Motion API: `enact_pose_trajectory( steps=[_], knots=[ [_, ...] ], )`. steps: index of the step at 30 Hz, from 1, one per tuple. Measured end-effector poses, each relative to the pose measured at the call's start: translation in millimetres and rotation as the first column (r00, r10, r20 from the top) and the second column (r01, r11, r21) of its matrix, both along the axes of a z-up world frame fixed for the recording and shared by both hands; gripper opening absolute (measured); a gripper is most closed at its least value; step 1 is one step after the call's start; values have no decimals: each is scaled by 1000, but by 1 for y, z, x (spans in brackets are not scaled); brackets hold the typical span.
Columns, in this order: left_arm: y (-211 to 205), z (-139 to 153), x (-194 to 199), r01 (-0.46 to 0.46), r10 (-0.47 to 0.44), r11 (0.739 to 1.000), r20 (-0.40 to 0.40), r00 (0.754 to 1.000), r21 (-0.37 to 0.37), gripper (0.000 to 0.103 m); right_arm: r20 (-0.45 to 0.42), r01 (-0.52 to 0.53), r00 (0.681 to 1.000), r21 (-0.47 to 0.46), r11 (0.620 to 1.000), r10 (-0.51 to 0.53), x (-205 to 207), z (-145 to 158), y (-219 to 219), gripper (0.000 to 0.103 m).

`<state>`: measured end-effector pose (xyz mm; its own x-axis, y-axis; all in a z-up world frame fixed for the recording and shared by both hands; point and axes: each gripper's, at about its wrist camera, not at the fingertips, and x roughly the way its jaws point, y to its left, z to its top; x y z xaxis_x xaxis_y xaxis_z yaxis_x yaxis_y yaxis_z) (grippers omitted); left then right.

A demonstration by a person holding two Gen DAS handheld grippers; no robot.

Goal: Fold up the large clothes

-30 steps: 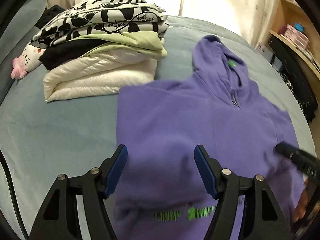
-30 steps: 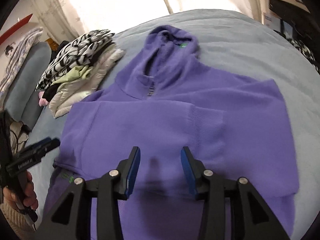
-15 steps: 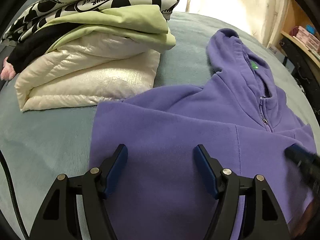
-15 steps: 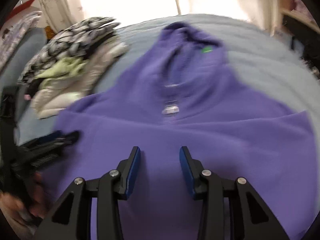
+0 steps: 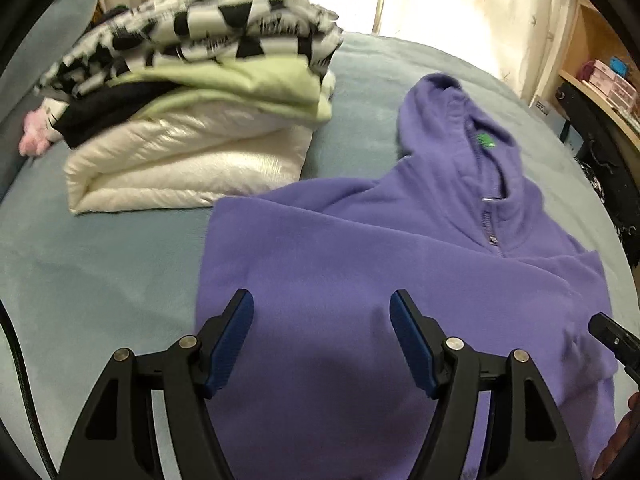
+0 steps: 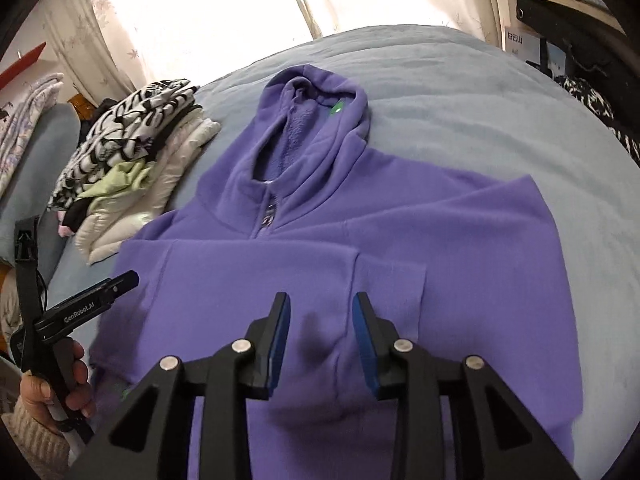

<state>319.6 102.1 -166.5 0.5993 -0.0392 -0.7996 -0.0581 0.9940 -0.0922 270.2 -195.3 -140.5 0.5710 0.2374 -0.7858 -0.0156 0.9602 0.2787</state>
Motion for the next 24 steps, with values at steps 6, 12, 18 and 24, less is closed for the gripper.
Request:
enact_pose_trajectory(
  steps=[6,12,18,24],
  knots=[
    [-12,32,-40,8,-8,999,17,1000,34,69,37,-22,999,-9,1000,22,-36,29,6,33],
    [-15,66,-92,8,-12,998,59,998,64,69,70,-20,997,1,1000,20,-71,58,-1,33],
    [-15,94,-139,-9,0,997,105,994,78,76,93,-33,995,-23,999,35,-105,78,-2,35],
    [-6,111,-187,-23,14,998,139,990,65,78,118,-48,992,-37,998,52,-140,94,-4,35]
  ],
)
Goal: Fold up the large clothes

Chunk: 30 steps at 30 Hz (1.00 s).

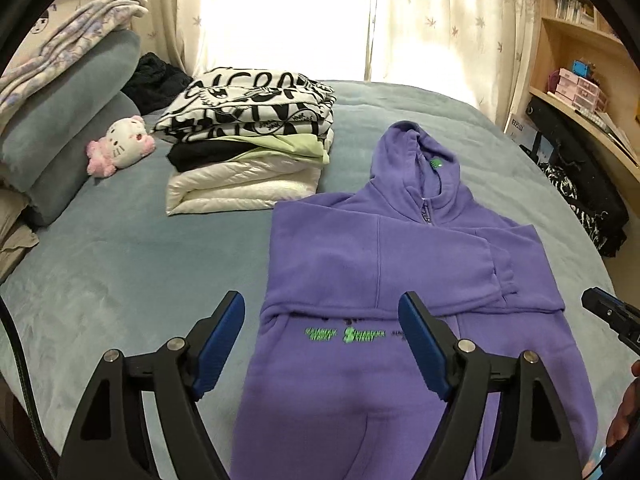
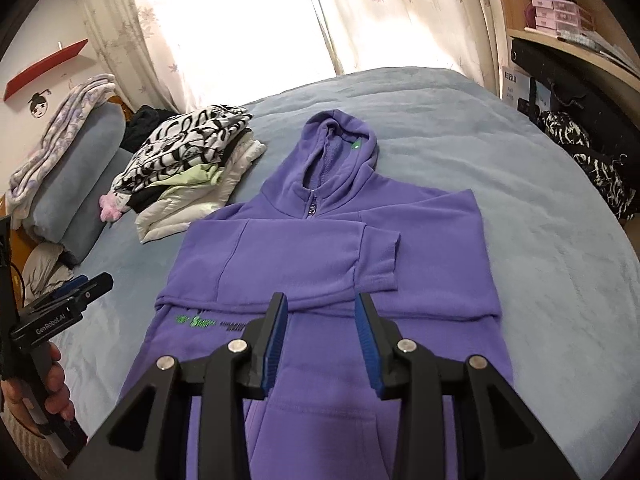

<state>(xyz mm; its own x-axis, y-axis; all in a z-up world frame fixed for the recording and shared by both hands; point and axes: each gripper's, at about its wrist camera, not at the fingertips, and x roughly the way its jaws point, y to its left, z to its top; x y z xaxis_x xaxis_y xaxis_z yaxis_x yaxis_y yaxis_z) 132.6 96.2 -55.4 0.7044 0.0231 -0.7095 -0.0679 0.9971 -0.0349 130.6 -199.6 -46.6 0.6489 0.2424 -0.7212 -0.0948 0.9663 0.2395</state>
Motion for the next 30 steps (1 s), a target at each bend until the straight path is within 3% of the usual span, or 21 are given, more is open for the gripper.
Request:
enact_pose_trajectory(
  steps=[9,14,20,25,30],
  knots=[
    [14,2,-61,7,-8,998,12,1000,67,78,13,-22,1000,-3,1000,22,-51,9,-9,38],
    [29,-11,-85,10,-9,998,-25,1000,63,78,16,-44,999,-20,999,44,-81,8,-18,43],
    [53,-40,-109,15,-18,1000,-123,992,-24,78,-22,-52,998,-47,998,51,-106,-2,-32,44],
    [74,-83,-131,15,-40,994,-238,970,-106,78,-67,-68,996,-92,993,62,-128,-17,-51,44],
    [90,-113,-155,8,-69,979,-296,953,-202,78,-118,-65,992,-131,989,49,-149,-33,-74,44]
  ],
)
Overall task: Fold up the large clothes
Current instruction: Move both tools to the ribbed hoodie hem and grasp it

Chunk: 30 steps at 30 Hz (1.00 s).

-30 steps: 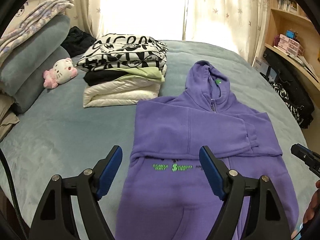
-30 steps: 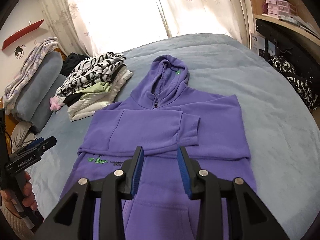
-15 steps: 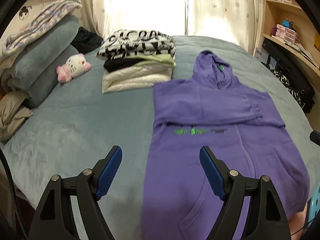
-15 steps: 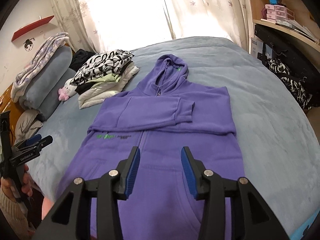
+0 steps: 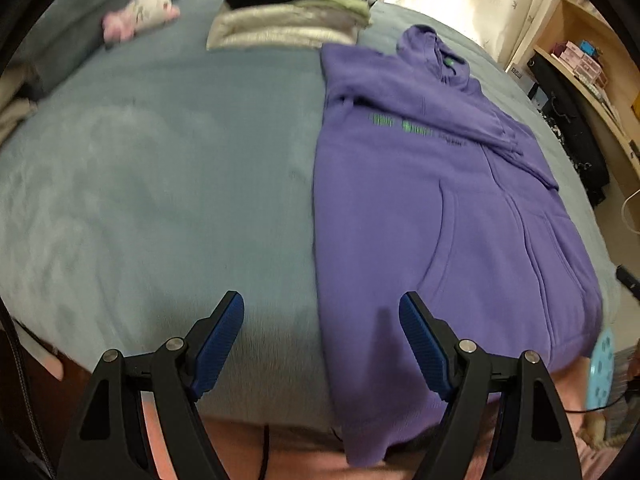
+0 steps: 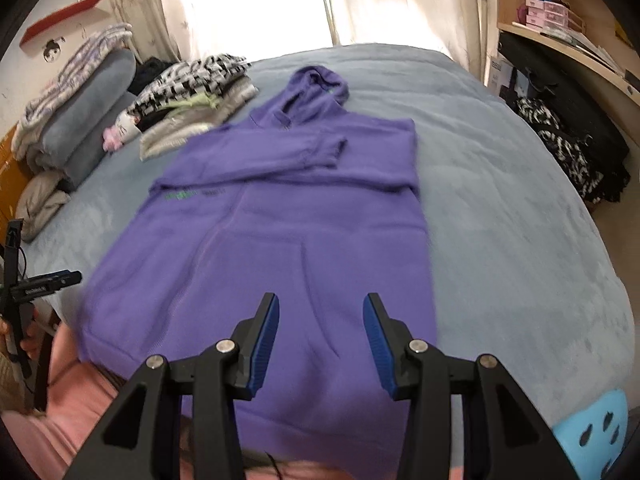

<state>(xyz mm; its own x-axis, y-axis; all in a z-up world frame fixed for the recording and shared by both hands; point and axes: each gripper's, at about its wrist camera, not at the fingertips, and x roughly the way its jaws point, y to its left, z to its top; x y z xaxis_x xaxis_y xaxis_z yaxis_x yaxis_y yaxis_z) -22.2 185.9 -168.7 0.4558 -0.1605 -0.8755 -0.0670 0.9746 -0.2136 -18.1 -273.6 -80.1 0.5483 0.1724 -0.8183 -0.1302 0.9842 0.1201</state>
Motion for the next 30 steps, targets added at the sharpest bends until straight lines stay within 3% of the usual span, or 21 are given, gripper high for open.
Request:
enact_pose_trajectory(
  steps=[11,20,30],
  knots=[
    [-8,-24,-27,61,-63,995,-17,998,-83,78,-123,137,983,17,990,-134,-29,-45,-54,44],
    [-7,-38,-30,56,-61,977,-17,998,-206,86,-203,173,970,183,968,-135,-39,-69,-72,44],
    [-31,-47,-24,95,-96,987,1,995,-132,102,-188,93,982,334,938,-31,-33,-81,-51,46]
  ],
)
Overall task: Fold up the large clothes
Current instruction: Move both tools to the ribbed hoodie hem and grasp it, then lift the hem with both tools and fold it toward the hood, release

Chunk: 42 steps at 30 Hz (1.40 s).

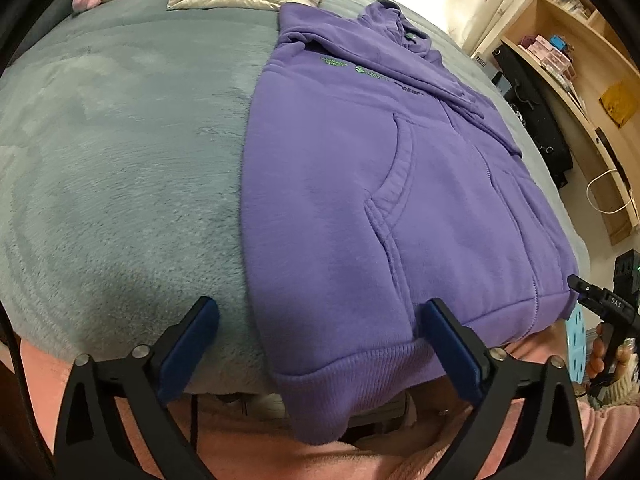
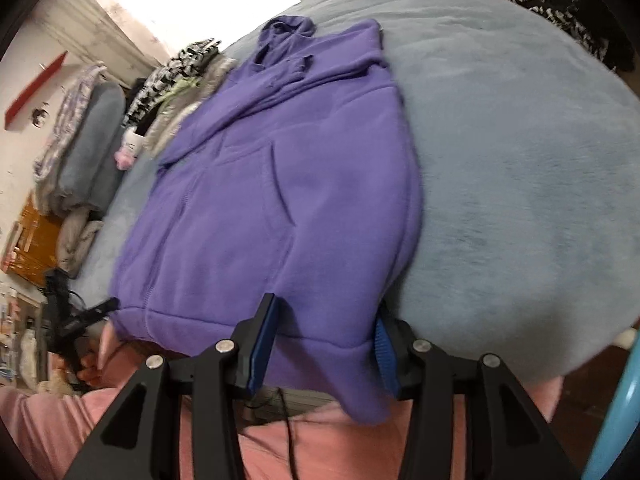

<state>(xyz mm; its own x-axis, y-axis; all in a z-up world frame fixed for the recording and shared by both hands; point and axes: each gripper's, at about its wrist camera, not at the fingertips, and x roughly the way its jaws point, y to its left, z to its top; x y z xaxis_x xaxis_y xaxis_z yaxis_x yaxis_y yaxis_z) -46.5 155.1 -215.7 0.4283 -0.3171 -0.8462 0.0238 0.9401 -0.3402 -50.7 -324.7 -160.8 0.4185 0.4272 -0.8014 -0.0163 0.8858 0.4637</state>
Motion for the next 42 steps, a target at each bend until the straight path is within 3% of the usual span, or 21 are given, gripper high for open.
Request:
enact_pose_trajectory(
  steps=[6,9,11,13,15,16,17,18,20,21,24,30,37,39,42],
  knots=[
    [-4,1,-2,9,-9,1000,13,1000,-4,98,-35,47,998,89,995,-44,3,-16,-10,51],
    [-10,5,-6,43,-43,999,11,999,-14,81,-46,57,998,132,990,-51,5,-20,-10,60],
    [-12,7,-6,54,-54,998,1,999,-39,70,-43,32,999,100,995,-28,7,-18,-2,64],
    [-10,6,-4,45,-47,996,-16,999,-71,63,-36,7,999,73,997,-5,10,-16,6,76],
    [-6,5,-2,22,-26,992,-30,999,-126,45,-25,-8,1000,34,999,8,10,-14,15,81],
    [-3,4,0,16,-24,985,-44,999,-172,29,-22,-12,1000,4,1000,12,10,-12,21,81],
    [-1,3,2,12,-24,978,-55,998,-207,22,-16,-13,1000,-5,1000,13,10,-11,22,81],
    [-1,5,3,2,-16,974,-58,998,-228,21,-8,-6,1000,-6,1000,5,9,-8,22,77],
    [-5,11,6,12,-24,975,-47,999,-223,17,3,14,1000,12,1000,-14,8,-3,17,46],
    [-8,16,7,24,-33,974,-37,999,-223,17,2,14,1000,36,999,-14,8,-1,13,21],
    [-16,37,12,44,-43,956,11,999,-290,16,34,28,999,101,995,-32,12,15,6,17],
    [-29,86,50,50,-9,920,107,994,-388,16,195,-38,981,159,987,6,41,77,19,17],
    [-25,138,150,-6,93,921,204,974,-389,15,302,-33,953,197,980,-29,142,134,15,17],
    [-18,145,188,-41,128,931,220,967,-364,15,311,16,947,215,976,-84,181,139,7,17],
    [-3,145,242,-101,183,940,234,955,-326,16,254,105,951,267,958,-175,237,129,-7,20]
  ],
)
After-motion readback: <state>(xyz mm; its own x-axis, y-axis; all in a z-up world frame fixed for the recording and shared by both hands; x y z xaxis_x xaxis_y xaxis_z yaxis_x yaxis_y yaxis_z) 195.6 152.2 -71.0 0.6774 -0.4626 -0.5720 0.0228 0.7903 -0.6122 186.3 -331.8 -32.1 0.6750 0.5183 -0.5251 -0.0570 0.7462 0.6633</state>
